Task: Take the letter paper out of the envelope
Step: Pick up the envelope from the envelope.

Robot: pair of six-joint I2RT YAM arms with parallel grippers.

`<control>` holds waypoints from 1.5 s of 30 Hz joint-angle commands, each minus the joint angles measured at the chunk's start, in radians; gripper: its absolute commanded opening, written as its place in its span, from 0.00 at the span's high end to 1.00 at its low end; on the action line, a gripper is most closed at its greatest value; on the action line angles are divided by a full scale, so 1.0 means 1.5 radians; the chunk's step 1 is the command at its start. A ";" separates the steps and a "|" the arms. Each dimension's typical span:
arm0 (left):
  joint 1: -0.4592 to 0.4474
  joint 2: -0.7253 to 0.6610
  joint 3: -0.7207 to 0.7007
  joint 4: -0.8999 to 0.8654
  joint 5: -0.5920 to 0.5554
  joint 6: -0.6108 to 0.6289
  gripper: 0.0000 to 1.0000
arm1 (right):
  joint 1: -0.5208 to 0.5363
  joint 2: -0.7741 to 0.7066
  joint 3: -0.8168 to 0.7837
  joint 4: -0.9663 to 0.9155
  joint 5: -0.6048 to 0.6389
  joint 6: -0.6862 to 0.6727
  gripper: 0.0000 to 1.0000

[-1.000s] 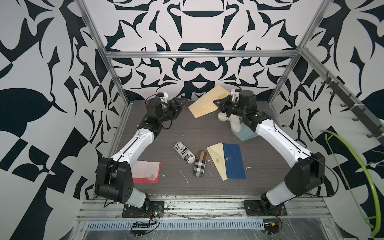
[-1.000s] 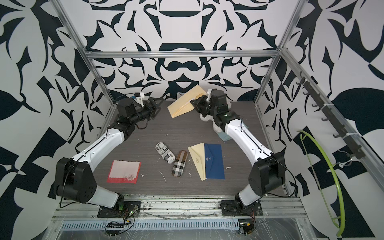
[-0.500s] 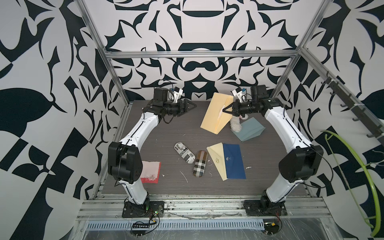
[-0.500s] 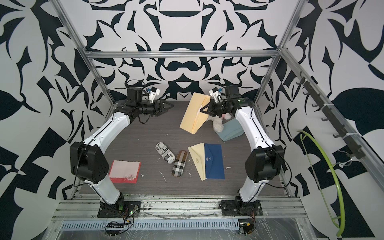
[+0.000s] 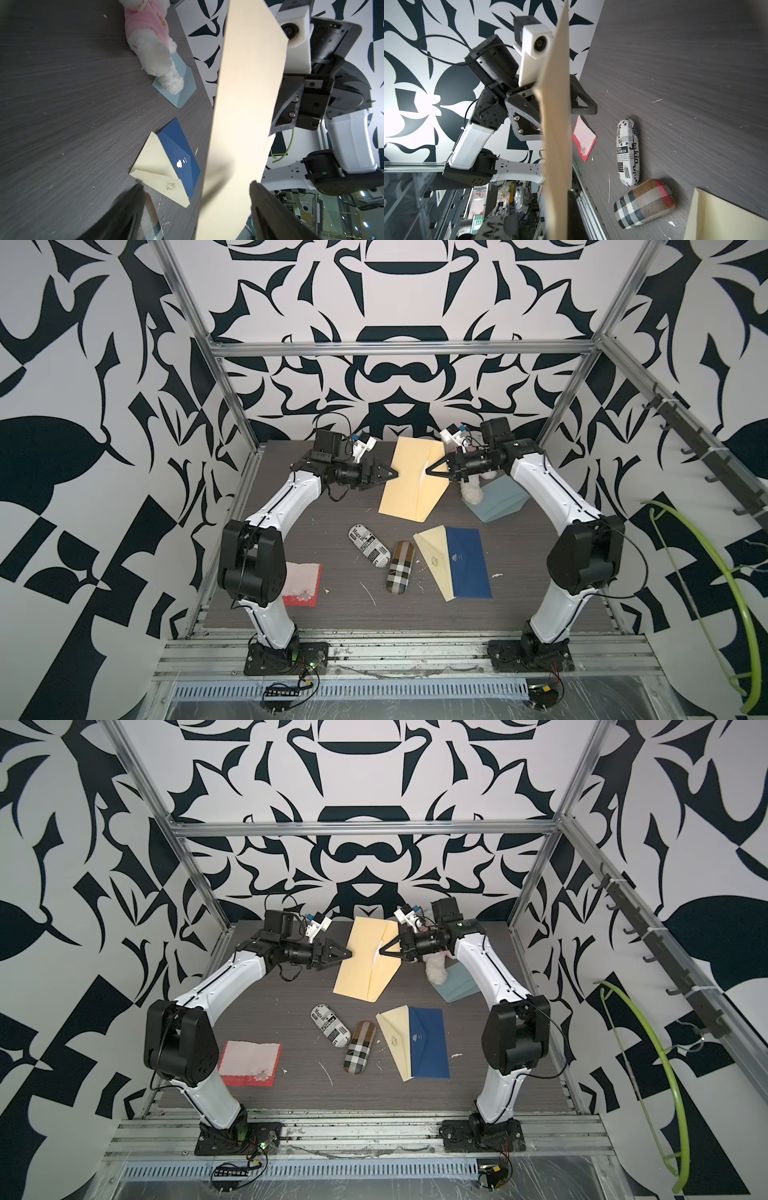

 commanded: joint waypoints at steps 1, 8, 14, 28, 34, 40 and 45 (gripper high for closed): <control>-0.002 -0.022 -0.009 0.004 0.018 0.010 0.16 | 0.009 0.002 0.004 0.018 -0.045 -0.005 1.00; -0.003 -0.032 -0.037 0.034 0.048 -0.011 0.19 | 0.024 0.024 0.002 0.026 -0.081 -0.006 1.00; -0.003 -0.027 -0.036 0.054 0.072 -0.040 0.47 | 0.037 0.037 0.001 0.050 -0.111 0.009 1.00; -0.001 -0.042 -0.038 0.156 0.087 -0.195 1.00 | 0.013 0.025 -0.021 0.119 -0.072 0.054 0.85; 0.000 -0.043 -0.043 0.276 0.053 -0.331 1.00 | 0.008 -0.045 -0.128 0.270 -0.014 0.154 0.62; 0.000 -0.038 -0.053 0.387 0.035 -0.436 1.00 | 0.008 -0.125 -0.247 0.471 0.042 0.292 0.58; 0.000 -0.028 -0.057 0.477 0.032 -0.515 1.00 | 0.008 -0.143 -0.295 0.542 0.056 0.340 0.57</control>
